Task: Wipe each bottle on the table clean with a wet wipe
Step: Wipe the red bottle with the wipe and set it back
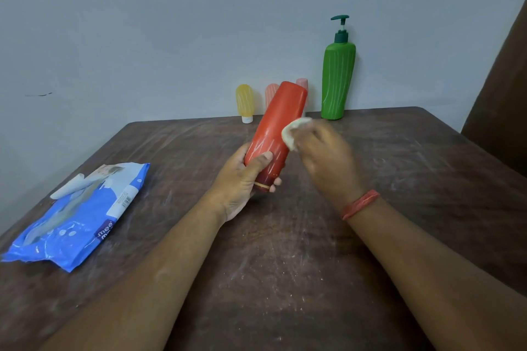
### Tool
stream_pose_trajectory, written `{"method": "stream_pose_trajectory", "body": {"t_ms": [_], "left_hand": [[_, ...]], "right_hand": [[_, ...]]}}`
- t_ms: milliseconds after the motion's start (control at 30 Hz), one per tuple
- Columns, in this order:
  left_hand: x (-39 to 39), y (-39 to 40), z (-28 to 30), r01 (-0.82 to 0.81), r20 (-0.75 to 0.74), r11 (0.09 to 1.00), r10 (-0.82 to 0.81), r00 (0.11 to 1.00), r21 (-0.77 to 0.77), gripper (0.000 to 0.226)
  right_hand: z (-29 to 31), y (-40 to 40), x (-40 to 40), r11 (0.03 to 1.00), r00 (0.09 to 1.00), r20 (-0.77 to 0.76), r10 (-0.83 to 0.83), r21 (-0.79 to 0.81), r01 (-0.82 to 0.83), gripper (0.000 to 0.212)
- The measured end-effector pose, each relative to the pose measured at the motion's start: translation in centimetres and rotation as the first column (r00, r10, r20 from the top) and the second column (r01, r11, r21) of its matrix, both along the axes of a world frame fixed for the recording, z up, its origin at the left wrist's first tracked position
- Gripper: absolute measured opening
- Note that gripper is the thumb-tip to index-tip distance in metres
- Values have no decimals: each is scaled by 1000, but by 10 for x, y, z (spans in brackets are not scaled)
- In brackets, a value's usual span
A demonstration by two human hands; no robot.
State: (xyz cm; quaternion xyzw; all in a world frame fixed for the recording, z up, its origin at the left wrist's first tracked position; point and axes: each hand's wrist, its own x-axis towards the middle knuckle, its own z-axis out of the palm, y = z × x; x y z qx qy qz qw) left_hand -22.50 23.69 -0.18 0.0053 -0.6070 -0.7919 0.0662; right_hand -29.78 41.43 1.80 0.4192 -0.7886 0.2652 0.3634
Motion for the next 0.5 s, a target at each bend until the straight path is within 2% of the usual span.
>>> {"method": "stream_pose_trajectory", "body": {"t_ms": [67,100,133,267,300,367,433,500], "left_hand": [[-2,2,-1,12,7,998,-12,1000,-69,53],[-3,4,-2,20,11,995,-19,1000,-96,53],[-4,6,-3,23,13,994,-21,1000,-105,54],[-6,0,-3,-14,17,999,15,1000,-47,55],[-6,-2,-3,-13,24,999,14,1000,-36,54],[-6,-2,-4,9,44,999,-7,999,-51,52],[-6,0,-5,46,70,993,-39,997,-109,50],[-7,1,-5,71,89,987,-59,994,-142,48]], "right_hand": [[11,5,-5,961,996,84,28,-276,-4,20],[13,5,-4,938,995,102,9,-346,27,18],[14,5,-1,932,992,128,-8,-358,54,16],[-5,-6,18,984,984,169,60,-178,-29,12],[-3,-7,17,984,983,170,74,-174,-44,13],[5,-7,5,943,972,215,90,-332,-14,15],[12,-2,-5,863,957,270,108,-504,45,16],[9,2,-9,844,951,295,98,-531,77,19]]}}
